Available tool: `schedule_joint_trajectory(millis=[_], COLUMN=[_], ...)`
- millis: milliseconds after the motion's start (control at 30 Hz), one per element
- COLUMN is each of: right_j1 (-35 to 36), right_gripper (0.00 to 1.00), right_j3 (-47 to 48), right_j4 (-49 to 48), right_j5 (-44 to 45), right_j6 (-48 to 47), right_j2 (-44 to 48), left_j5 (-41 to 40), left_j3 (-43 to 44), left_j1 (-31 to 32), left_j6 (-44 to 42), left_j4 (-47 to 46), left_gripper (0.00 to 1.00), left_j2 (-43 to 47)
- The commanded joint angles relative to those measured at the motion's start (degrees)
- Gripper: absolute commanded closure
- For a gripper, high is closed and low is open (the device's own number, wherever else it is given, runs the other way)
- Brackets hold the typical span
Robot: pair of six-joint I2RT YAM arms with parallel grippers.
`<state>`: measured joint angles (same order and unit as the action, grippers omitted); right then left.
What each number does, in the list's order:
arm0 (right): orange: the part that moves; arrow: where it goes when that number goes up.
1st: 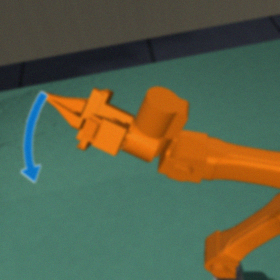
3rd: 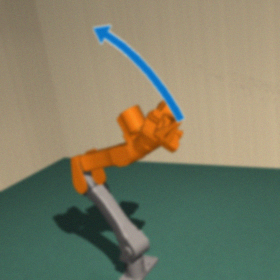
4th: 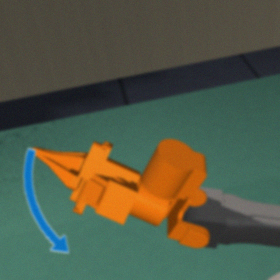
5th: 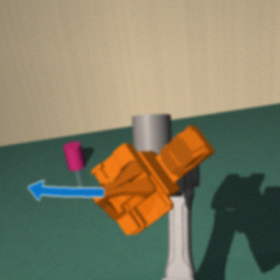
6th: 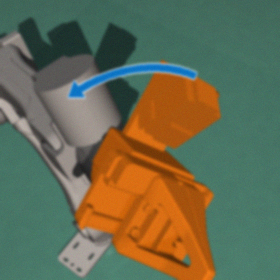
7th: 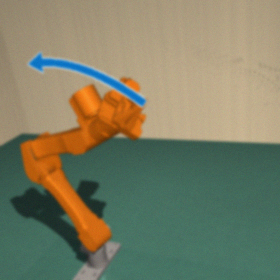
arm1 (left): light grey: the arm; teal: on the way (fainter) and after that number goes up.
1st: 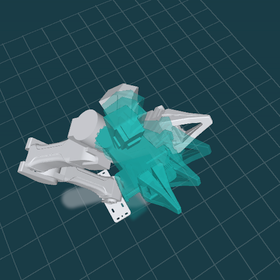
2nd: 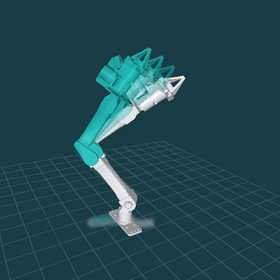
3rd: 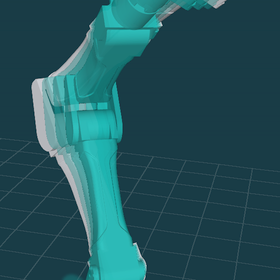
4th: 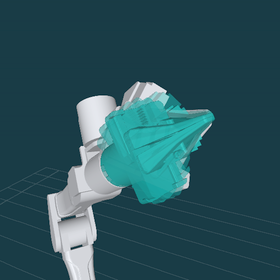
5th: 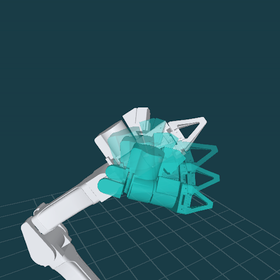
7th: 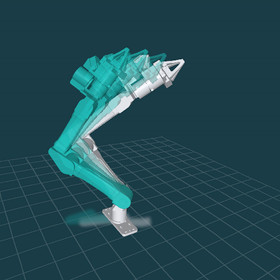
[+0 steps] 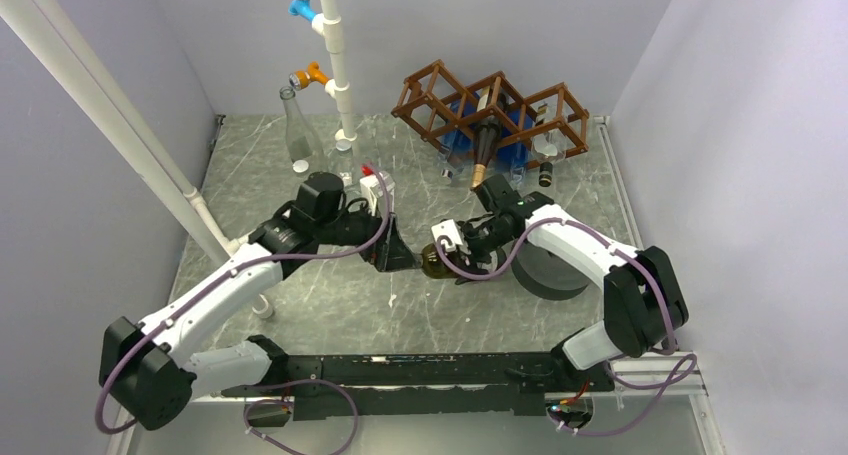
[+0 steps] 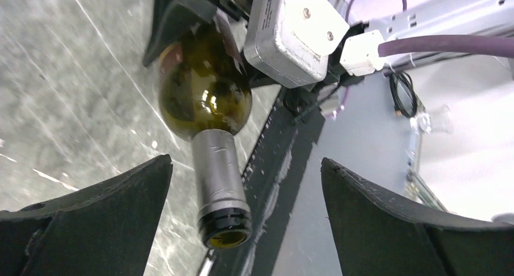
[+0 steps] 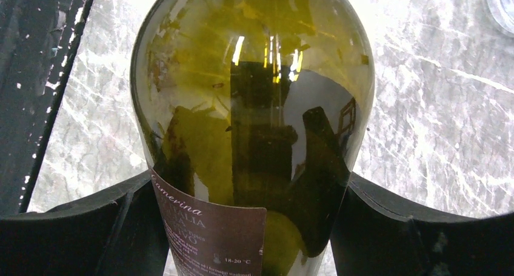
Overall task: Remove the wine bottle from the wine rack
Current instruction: Place the wine bottle at the center of the board.
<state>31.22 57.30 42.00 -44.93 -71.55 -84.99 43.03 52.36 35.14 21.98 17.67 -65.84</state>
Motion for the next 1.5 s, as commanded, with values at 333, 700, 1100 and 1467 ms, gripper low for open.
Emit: schedule_joint_trajectory(millis=[333,700,1100,1467], right_j1=[-7.84,-14.70,-16.99,-18.72], right_gripper=[1.00,1.00,1.00,1.00], right_j3=[-0.20,-1.39,-1.93,-2.36], right_j4=[2.30,0.50,-0.78,-1.12], right_j5=[-18.18,-26.48,-31.29,-34.27], right_j6=[-1.52,1.94,4.22,4.94], right_j2=[5.03,5.26,5.36,5.37], left_j5=[-23.63,-16.69,-16.46,-16.35], left_j3=[-10.29,-17.14,-22.17,-23.55], left_j1=[-0.94,-0.95,-0.86,0.87], left_j6=[3.85,0.48,-0.75,-1.98], left_j4=[-30.76,-47.09,-59.91,-67.31], left_gripper=[0.00,0.00,0.00,0.00], left_j2=[15.81,19.23,17.88,13.07])
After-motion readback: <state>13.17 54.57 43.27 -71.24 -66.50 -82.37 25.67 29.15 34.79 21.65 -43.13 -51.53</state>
